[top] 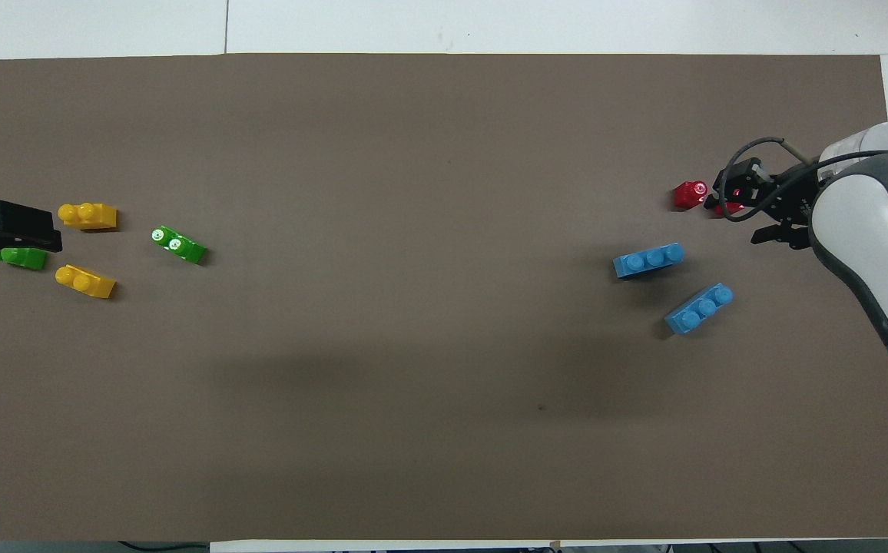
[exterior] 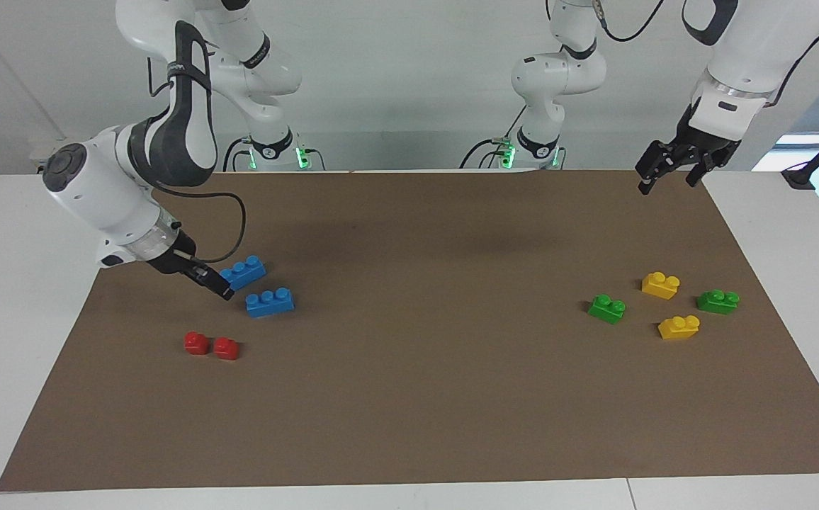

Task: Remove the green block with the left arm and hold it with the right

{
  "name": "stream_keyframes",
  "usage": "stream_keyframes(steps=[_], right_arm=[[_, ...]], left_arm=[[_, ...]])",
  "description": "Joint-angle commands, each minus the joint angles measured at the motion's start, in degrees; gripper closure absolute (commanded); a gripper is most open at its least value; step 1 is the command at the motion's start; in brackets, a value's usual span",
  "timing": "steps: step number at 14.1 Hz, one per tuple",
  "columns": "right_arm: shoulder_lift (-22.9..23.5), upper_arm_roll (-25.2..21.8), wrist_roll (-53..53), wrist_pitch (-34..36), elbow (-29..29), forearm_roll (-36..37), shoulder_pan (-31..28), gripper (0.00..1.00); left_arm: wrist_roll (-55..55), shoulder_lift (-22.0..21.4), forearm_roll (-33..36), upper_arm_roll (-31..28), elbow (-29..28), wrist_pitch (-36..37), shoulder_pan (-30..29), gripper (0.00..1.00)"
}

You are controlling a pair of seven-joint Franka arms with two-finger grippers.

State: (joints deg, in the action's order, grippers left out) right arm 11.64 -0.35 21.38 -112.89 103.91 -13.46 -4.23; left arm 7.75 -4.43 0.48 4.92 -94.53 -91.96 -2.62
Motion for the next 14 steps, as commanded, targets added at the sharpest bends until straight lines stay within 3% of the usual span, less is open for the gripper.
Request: stream_keyframes(steps=[1, 9, 14], right_arm=[[-0.9, 0.4, -4.7, 2.3, -1.9, 3.9, -0.3, 0.06], [-10.0, 1.2, -18.9, 7.1, -1.5, 8.3, 1.4, 0.0], [-13.2, 2.5, -18.5, 10.1, -1.7, 8.3, 1.4, 0.0]], left_arm=[[-1.1, -0.3, -0.8, -0.1, 0.4, 0.4, -0.3, 0.0], [-0.7, -0.1, -1.9, 0.0, 0.4, -0.9, -0.4, 0.0], [-0.8, -0.3, -2.9, -0.1, 0.2, -1.0, -0.6, 0.0]])
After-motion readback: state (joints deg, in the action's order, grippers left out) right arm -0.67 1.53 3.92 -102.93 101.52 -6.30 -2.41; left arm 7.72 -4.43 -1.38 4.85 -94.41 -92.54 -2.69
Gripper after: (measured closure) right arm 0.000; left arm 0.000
